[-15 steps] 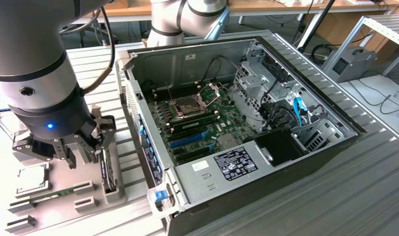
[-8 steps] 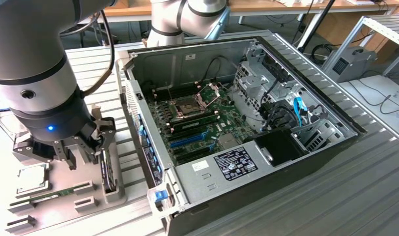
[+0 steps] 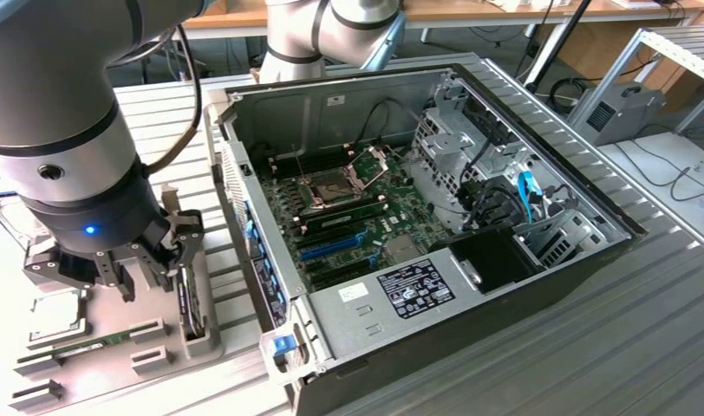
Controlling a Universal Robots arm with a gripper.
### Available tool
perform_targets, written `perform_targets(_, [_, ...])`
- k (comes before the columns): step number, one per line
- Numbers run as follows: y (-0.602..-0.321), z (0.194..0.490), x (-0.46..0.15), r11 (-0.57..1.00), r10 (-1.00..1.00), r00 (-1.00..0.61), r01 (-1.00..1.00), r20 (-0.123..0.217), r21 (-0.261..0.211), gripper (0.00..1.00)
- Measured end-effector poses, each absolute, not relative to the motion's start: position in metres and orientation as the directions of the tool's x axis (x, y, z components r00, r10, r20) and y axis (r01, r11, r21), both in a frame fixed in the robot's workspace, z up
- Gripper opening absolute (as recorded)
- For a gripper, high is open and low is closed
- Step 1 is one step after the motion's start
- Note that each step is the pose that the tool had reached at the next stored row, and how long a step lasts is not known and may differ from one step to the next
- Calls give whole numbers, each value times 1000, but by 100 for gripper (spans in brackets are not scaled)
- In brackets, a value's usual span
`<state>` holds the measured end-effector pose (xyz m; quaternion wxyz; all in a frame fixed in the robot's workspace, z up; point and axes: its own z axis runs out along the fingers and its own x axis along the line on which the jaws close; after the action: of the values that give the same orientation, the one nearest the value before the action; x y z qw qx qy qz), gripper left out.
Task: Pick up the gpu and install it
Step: 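Pick up the gpu and move the gpu toward the slot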
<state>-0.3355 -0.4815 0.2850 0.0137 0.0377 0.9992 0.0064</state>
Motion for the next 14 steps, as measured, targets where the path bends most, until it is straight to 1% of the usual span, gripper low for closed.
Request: perform_targets(14, [-482,279,-336,997,75,-997,75,-27,13,42])
